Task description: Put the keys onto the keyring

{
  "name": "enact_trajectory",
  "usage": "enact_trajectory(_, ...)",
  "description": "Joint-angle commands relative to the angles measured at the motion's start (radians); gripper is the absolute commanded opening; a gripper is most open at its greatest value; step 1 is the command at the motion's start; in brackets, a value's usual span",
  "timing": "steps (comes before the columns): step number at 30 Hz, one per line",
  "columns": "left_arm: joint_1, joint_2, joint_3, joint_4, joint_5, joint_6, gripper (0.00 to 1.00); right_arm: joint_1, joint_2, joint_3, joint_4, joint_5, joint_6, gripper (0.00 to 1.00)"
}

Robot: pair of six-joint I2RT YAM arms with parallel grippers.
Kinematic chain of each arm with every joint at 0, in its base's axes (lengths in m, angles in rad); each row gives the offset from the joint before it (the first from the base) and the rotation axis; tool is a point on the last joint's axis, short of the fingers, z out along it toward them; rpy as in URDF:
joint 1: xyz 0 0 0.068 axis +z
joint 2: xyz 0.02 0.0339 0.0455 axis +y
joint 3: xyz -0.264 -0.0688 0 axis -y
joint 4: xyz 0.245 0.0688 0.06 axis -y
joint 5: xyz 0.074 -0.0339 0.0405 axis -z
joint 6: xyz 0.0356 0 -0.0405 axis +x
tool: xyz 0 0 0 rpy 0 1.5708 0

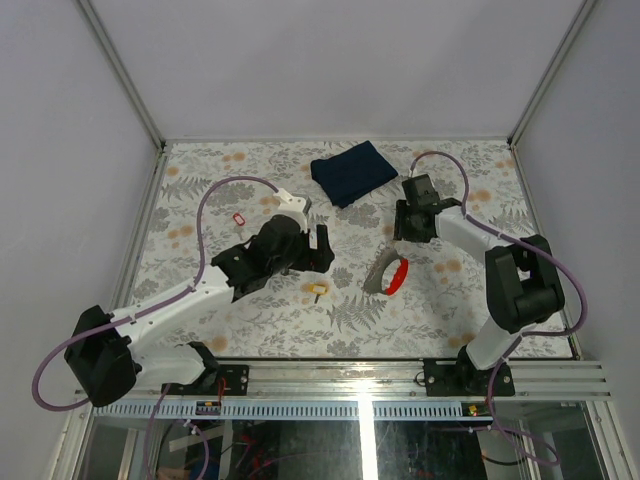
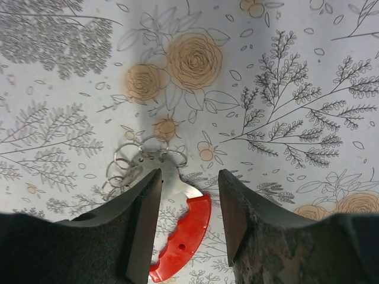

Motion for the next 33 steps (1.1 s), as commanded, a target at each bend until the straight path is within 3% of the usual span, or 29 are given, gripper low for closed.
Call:
enact_trajectory(1,-0.002,-0.006,-0.012,-0.005,-0.011,0.019,0.85,-0.039,0.035,0.029,-0.003,-0.126,-0.064,0.5)
enact_trajectory(9,-0.001,0.011,0.005,-0.013,0.001,0.038,0.83,-0.07,0.077,0.017,0.024,-0.228,-0.125,0.49)
enact_trajectory(21,-0.002,0.0,-0.002,-0.028,-0.002,0.047,0.82,-0.081,0.135,0.027,0.032,-0.264,-0.156,0.45)
enact_trajectory(33,-0.002,0.001,0.005,-0.031,0.0,0.046,0.81,-0.088,0.153,0.026,0.053,-0.307,-0.168,0.32)
